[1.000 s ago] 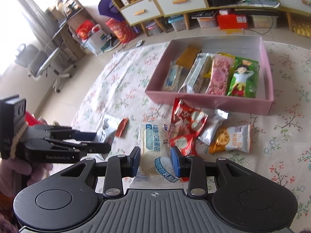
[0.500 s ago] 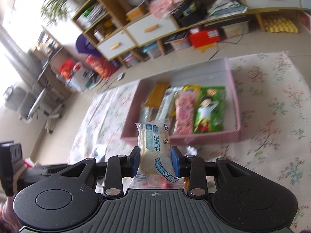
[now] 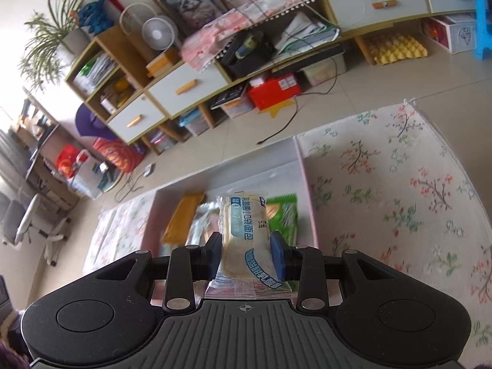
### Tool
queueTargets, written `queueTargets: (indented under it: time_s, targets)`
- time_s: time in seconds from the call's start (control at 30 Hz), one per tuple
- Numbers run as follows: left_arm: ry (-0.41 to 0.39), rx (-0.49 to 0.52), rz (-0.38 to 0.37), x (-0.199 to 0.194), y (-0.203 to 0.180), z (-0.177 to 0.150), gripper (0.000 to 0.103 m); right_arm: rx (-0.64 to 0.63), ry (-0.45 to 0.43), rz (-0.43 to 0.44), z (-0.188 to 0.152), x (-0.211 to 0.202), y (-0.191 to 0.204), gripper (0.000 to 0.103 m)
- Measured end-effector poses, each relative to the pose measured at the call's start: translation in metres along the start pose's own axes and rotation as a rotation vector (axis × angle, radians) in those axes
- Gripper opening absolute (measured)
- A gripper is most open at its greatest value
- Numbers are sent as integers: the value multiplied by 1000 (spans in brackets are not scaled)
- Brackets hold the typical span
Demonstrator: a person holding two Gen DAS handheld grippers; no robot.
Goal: Organize snacks
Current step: 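Lower the biscuit packet into the box with the left tool while the right tool lowers the bread packet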
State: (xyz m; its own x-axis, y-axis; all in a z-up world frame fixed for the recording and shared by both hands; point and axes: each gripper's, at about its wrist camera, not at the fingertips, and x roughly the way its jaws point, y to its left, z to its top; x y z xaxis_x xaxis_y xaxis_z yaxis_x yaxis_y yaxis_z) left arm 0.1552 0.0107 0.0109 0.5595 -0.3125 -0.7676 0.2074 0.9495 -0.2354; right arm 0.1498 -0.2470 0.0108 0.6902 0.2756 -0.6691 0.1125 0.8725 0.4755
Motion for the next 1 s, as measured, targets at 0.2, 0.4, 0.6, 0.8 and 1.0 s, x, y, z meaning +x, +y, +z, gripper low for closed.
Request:
queueTargets:
  time_s: [0.2,0.4,0.6,0.8,1.0]
  targets:
    - [-30,-20,50,14,-4,5,44,-5,-43,-31,8,17,-1,33]
    - [-59,-48,100,22,-5,8,44,7,-72,-42,10,33,-3,33]
    - [-80,-51,124,26,-8,10,45,2,-84,-61,9,44,-3,33]
    - [-74,-26,140,29,-12,10,61,16,-98,-50,8,44,-5,37]
    - [-71,-12,151,28,-15,9,69,28,-108,-34,10,37,-5,59]
